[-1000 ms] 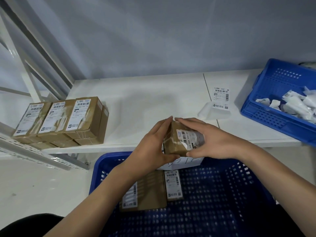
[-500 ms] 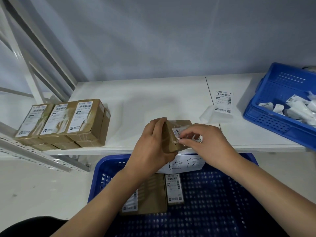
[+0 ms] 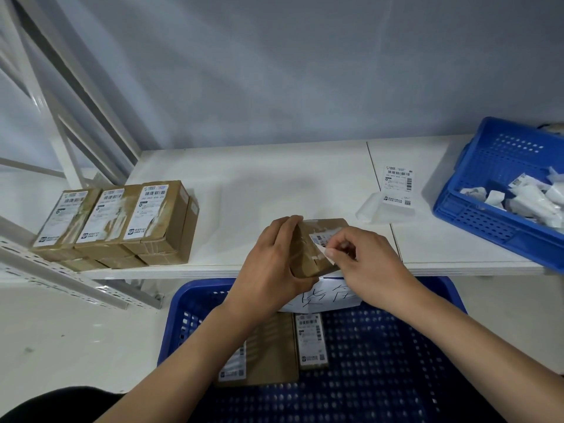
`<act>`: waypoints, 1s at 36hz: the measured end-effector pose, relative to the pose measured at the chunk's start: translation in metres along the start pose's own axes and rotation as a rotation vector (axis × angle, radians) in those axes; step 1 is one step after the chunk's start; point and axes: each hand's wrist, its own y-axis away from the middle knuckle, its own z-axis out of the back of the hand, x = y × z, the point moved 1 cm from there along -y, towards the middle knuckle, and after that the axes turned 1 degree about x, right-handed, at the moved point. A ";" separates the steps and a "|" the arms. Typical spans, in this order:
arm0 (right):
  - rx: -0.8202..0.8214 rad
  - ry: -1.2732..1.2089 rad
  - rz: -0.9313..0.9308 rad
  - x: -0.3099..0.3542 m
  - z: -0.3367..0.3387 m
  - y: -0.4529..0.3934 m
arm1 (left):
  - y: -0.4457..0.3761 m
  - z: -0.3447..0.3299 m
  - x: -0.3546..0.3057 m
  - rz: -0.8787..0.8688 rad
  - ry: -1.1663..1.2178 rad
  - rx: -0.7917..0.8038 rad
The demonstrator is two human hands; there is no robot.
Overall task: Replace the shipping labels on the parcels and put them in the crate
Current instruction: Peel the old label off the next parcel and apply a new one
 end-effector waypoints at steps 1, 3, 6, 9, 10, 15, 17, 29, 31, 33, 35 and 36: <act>-0.003 -0.002 -0.005 0.000 0.000 0.000 | 0.000 0.000 0.000 0.000 0.002 -0.001; -0.007 -0.005 -0.015 0.001 0.000 0.000 | 0.001 0.000 0.000 0.001 0.005 0.001; -0.009 -0.004 -0.029 0.001 0.001 0.001 | 0.002 0.001 0.000 0.003 0.010 0.003; -0.006 -0.002 -0.050 0.002 0.002 0.000 | 0.002 0.001 0.000 0.002 0.017 0.004; -0.006 0.001 -0.057 0.003 0.002 0.000 | 0.002 0.001 0.001 0.001 0.016 0.003; -0.014 0.013 -0.073 0.003 0.003 0.000 | 0.003 0.000 0.000 -0.002 0.009 0.004; -0.019 0.014 -0.075 0.003 0.004 -0.001 | 0.003 -0.001 0.000 -0.003 0.012 0.004; -0.023 0.035 -0.112 -0.002 0.007 -0.005 | 0.004 -0.002 -0.003 0.002 0.008 0.005; -0.020 0.033 -0.120 -0.003 0.008 -0.005 | 0.004 -0.002 -0.004 0.003 0.006 0.009; -0.019 0.031 -0.125 -0.004 0.010 -0.006 | 0.004 -0.001 -0.004 0.007 0.004 0.012; -0.023 0.021 -0.132 -0.004 0.011 -0.007 | 0.004 -0.001 -0.003 0.015 0.005 0.014; -0.025 0.014 -0.136 -0.004 0.011 -0.007 | 0.004 -0.001 -0.003 0.021 0.009 0.015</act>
